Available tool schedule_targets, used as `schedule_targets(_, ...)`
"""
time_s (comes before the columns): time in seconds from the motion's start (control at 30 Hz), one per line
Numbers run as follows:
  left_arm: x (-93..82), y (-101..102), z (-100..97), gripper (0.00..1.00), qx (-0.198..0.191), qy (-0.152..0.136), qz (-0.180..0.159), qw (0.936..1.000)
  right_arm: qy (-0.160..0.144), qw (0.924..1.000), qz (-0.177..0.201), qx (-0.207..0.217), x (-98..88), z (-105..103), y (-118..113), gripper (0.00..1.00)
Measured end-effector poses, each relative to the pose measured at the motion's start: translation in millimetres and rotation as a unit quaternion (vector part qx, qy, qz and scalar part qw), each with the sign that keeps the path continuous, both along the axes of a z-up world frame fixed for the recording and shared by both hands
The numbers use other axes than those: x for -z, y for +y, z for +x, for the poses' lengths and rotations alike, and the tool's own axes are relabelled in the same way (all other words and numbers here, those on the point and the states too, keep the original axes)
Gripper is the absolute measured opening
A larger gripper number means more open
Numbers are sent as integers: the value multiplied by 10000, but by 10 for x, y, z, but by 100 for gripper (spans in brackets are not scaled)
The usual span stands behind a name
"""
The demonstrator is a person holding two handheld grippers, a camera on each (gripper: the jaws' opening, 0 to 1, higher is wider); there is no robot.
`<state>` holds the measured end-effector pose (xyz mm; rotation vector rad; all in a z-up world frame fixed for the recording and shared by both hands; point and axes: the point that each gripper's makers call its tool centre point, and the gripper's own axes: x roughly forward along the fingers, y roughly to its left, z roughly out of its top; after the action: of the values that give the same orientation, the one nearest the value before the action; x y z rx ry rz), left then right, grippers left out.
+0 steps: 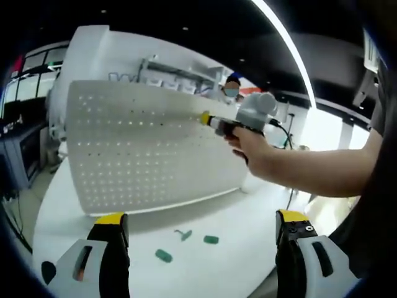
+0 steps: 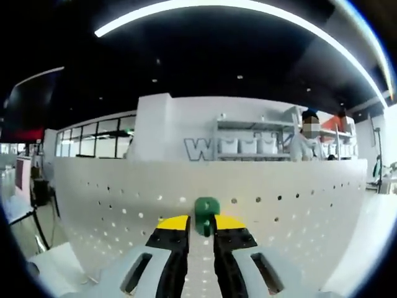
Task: Insert the hook assembly into the mounting plate slot until the hook locks in place.
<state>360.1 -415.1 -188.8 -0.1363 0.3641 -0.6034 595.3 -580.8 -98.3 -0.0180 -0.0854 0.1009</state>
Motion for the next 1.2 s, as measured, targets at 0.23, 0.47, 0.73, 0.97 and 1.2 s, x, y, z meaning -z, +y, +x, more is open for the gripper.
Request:
schedule_targets(0.23, 1, -4, -50, 100, -31, -15, 10, 10000, -56, 10000, 64, -27, -170, -93, -30, 22)
schedule_targets(0.47, -23, -80, -143, 100, 26, -51, 86, 9999, -121, 9999, 3, -106, -319, -274, -75, 22)
schedule_targets(0.73, 8, -110, -229, 100, 36, -21, 124, 9999, -13, 9986, -242, -481, -324, -608, -41, 23)
schedule_targets(0.97, 37, -155, -293, 100, 105, 7, 160, 9998, 372, 9961, -289, -743, -53, -929, -60, 25)
schedule_targets(1.2, 58, -186, -361, 100, 164, 9, 216, 9996, 697, 9855, -1003, -1176, 317, -1288, 1, 25)
